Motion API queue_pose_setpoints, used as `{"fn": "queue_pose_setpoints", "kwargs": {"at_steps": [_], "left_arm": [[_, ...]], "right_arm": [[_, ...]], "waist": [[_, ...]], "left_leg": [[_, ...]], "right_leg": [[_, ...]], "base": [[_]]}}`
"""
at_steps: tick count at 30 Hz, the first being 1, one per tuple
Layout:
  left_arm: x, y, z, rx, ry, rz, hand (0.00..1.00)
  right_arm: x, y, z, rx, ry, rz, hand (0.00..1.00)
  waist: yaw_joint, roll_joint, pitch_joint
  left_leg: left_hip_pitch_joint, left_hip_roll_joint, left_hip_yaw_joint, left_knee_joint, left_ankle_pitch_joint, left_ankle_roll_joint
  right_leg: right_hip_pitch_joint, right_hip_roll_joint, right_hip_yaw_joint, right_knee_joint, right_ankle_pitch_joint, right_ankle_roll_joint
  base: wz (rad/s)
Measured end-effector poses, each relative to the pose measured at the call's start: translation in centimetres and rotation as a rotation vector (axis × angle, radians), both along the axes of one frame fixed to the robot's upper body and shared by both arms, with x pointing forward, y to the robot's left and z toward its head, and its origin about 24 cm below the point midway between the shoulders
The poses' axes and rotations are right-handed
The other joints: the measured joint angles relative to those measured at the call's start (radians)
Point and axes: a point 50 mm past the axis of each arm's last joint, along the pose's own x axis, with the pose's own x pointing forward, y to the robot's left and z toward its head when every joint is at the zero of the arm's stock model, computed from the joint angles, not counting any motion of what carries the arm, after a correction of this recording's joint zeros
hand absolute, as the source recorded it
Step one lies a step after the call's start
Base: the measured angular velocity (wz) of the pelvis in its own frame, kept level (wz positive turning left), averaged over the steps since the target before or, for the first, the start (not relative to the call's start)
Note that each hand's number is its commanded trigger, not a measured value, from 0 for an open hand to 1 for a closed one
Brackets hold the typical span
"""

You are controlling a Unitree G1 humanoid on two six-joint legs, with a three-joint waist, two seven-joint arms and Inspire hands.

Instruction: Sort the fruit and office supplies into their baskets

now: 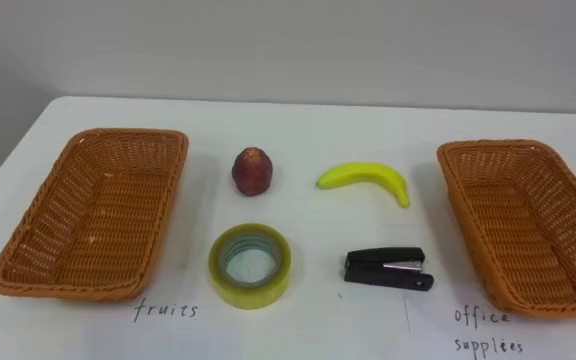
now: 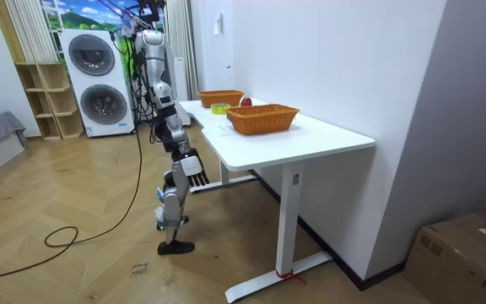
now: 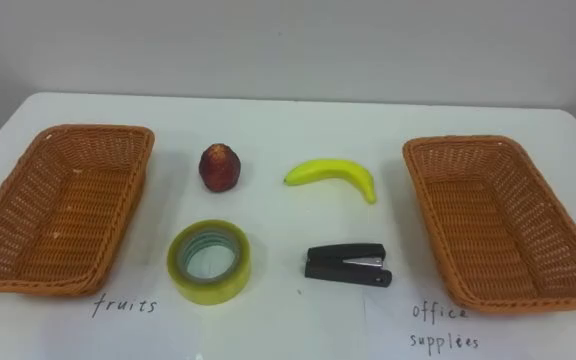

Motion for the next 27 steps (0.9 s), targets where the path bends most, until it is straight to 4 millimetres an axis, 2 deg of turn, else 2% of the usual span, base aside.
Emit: {"fn": "queue_pose_setpoints", "kwargs": {"at_steps": [13, 27], "left_arm": [[0.52, 0.06, 0.05, 0.018, -0.025, -0.041, 0.0], [-0.06, 0.15, 0.09, 0.045, -0.009, -0.039, 0.0]], "right_arm": [[0.12, -0.03, 0.04, 0.007, -0.017, 0.007, 0.0], [-0.63, -0.45, -0.04, -0.01, 0.012, -0.063, 0.0]], "waist": [[0.001, 0.0, 0.0004], [-0.013, -0.001, -0.0002]], "left_leg": [[-0.005, 0.0, 0.0, 0.0, -0.001, 0.001], [0.004, 0.0, 0.009, -0.013, 0.0, 0.001]], "right_leg": [[-0.006, 0.0, 0.004, -0.001, 0.0, 0.0], [-0.006, 0.0, 0.009, 0.002, 0.0, 0.0]], "base": [[0.0], [-0.02]]}}
